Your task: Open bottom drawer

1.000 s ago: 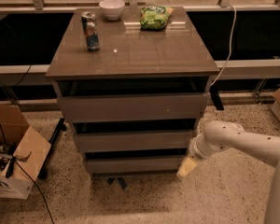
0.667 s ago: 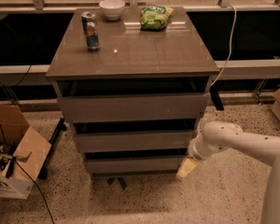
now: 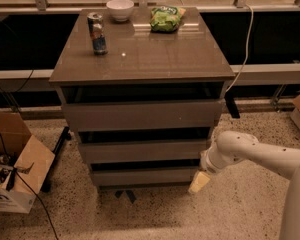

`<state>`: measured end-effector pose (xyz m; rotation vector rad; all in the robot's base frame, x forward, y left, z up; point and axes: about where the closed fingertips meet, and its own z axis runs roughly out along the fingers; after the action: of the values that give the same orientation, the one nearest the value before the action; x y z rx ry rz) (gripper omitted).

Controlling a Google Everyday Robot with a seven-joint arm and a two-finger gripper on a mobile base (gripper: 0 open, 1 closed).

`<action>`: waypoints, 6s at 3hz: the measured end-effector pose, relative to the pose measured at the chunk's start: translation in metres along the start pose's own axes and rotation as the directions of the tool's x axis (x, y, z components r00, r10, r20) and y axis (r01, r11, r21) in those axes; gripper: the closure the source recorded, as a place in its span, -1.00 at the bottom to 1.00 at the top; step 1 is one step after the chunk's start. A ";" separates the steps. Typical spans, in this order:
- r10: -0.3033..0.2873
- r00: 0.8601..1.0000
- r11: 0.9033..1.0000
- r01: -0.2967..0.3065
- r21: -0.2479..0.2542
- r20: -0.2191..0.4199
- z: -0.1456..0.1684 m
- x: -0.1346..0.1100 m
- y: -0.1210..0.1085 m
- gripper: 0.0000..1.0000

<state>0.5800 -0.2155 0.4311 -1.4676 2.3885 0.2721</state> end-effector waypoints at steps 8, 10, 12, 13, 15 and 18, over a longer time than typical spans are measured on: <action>-0.144 0.976 0.987 0.153 -0.045 0.164 0.169 0.022 -0.007 -1.00; -0.163 0.968 0.984 0.172 -0.034 0.189 0.197 0.002 -0.031 -1.00; -0.112 0.979 0.986 0.130 -0.100 0.170 0.240 0.005 -0.053 -1.00; -0.067 0.985 0.985 0.091 -0.147 0.158 0.256 0.019 -0.050 -0.62; -0.034 0.988 0.986 0.059 -0.158 0.152 0.252 0.027 -0.049 0.31; -0.034 0.988 0.985 0.059 -0.160 0.152 0.243 0.024 -0.048 -0.66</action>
Offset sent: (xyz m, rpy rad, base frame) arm -0.0037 -0.0060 -0.1113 0.3850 0.1057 0.4059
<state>0.6551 -0.1775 0.1965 -1.5139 2.2553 0.5595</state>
